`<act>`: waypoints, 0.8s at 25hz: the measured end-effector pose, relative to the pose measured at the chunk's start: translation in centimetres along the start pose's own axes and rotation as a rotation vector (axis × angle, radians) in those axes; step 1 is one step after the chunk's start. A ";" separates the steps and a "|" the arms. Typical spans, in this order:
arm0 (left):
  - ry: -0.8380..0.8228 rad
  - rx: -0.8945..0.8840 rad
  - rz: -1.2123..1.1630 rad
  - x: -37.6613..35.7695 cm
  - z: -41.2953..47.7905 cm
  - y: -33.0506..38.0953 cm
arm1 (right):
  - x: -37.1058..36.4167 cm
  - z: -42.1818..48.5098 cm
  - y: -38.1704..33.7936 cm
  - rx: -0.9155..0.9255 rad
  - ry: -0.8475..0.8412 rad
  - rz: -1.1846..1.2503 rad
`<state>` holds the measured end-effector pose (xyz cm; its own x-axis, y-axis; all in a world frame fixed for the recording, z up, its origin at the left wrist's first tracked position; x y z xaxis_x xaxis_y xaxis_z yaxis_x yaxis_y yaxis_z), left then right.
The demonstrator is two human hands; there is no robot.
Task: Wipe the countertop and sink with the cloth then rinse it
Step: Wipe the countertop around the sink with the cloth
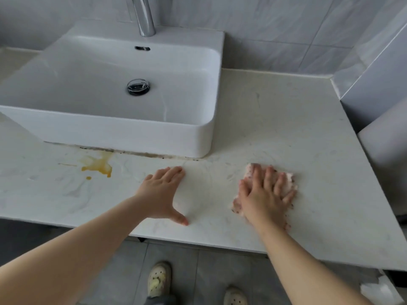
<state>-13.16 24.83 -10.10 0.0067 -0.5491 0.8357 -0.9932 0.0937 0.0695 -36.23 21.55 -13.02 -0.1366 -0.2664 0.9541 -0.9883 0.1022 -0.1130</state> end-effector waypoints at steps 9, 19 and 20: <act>0.067 -0.153 0.191 -1.3 -1.8 -6.9 | -1.5 -3.5 -2.7 -0.107 0.043 -0.024; 0.027 -0.102 0.152 -2.1 -2.3 -11.4 | -3.1 -5.6 -9.1 0.079 0.002 -0.109; 0.021 -0.093 0.152 -2.1 -2.2 -11.4 | -2.5 -4.8 -8.4 -0.106 -0.023 -0.038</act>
<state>-1.58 26.79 -11.48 -0.1396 -0.5055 0.8515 -0.9678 0.2517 -0.0093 -27.22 25.98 -13.15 -0.1022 -0.2942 0.9503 -0.9803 0.1921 -0.0459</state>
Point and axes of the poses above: each hand's wrist, its own z-axis towards the middle knuckle, its own x-axis out of the back of the hand, y = z × x, the point moved 4 cm from there along z, towards the middle knuckle, and after that the axes turned 6 degrees about -y, right-handed, at the moved point
